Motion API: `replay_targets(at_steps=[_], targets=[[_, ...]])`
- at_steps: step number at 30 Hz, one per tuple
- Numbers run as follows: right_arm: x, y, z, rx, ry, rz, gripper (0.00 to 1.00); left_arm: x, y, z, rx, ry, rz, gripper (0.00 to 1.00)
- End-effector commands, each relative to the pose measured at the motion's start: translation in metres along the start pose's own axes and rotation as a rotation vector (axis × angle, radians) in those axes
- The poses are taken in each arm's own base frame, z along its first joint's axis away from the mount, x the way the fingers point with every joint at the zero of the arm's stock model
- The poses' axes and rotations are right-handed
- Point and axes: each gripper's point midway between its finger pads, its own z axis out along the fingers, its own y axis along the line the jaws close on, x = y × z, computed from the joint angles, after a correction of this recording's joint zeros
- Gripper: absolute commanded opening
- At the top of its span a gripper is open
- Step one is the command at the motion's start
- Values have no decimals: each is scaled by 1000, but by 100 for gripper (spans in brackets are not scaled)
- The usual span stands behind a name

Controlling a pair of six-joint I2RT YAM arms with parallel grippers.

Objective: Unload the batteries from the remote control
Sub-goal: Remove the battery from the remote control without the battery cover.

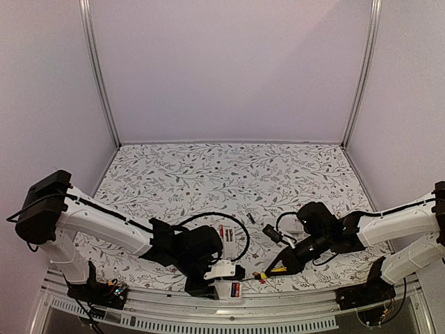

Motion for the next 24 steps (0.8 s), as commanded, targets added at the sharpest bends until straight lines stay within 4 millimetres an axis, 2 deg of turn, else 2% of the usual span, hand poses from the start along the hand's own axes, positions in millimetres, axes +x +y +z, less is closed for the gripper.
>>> replay_targets(at_steps=[1,8,24], targets=[[1,2,1,-21,-1,-3,0,14,7,10,-14,54,-13,28],[-8,10,-4,-38,-36,-7,0,13,7,11,-11,54,-14,28],[4,7,-2,-50,-10,11,0,14,7,12,-9,59,-18,27]])
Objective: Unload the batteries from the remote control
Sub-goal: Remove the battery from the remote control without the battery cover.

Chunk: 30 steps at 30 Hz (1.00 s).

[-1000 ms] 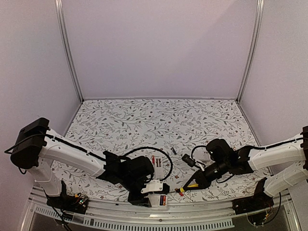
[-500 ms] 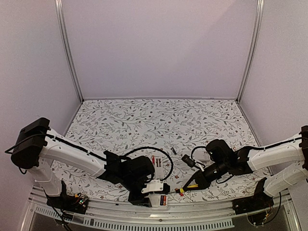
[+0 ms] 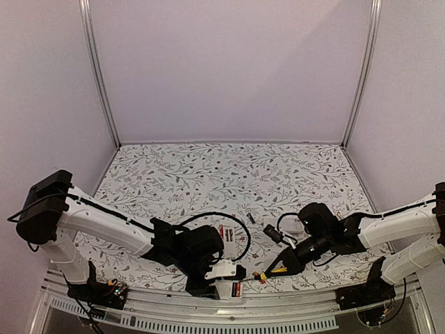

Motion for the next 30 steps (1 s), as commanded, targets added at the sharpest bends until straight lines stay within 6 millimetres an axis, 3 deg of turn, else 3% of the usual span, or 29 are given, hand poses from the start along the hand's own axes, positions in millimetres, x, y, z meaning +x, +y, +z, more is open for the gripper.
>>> replay_targets(at_steps=[1,17,30], targets=[[3,3,-1,-23,0,1,0,16,7,12,-9,61,-20,27],[19,15,4,-124,101,12,0,17,11,12,-18,65,-34,26],[17,46,-5,-228,116,10,0,19,29,12,-71,79,-81,26]])
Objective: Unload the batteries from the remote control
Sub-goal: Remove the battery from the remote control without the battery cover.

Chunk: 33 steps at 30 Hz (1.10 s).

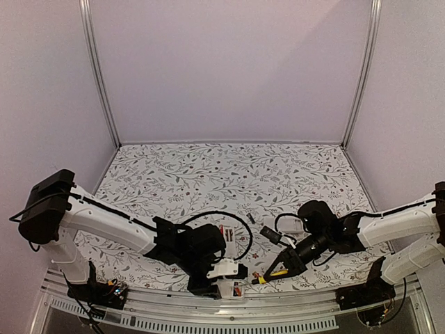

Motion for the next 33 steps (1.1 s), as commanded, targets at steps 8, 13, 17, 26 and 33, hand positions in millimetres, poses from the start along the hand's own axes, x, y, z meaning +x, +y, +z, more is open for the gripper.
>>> replay_targets(at_steps=[8,13,17,26,33], targets=[[21,5,-5,11,62,49,0,24,44,6,-148,78,-103,26],[13,-2,-10,87,13,40,0,25,50,5,-180,81,-109,26],[-9,-3,-19,163,-80,56,0,25,50,5,-183,83,-105,25],[-15,-22,-17,283,-47,227,0,25,49,6,-187,88,-100,25],[-8,-30,-10,311,28,295,0,26,48,7,-190,92,-99,25]])
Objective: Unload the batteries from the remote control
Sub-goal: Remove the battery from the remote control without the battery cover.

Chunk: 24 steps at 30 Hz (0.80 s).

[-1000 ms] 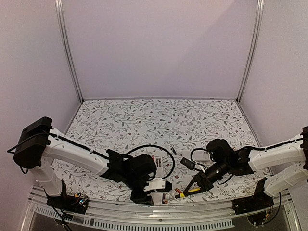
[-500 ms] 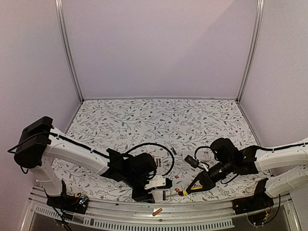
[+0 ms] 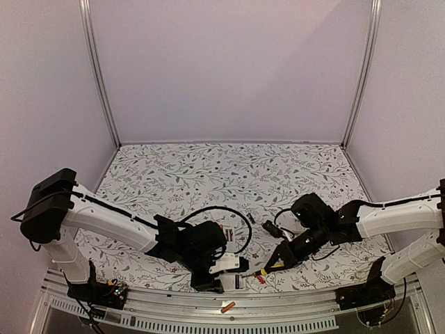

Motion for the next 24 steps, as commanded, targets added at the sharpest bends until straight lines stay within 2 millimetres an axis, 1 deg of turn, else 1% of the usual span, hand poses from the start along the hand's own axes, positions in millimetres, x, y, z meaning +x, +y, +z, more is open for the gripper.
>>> replay_targets(at_steps=[1,5,11,15,21,24], targets=[[4,-2,4,35,50,46,0,28,29,9,-120,100,-36,25],[4,-1,8,26,66,57,0,27,29,9,-119,100,-33,25],[7,-1,25,22,104,61,0,28,28,10,-112,102,-35,25],[9,3,32,-68,81,79,0,28,26,10,-105,100,-34,25],[10,10,32,-169,31,128,0,27,26,10,-105,100,-34,25],[14,22,26,-232,40,91,0,28,28,10,-115,104,-36,25]])
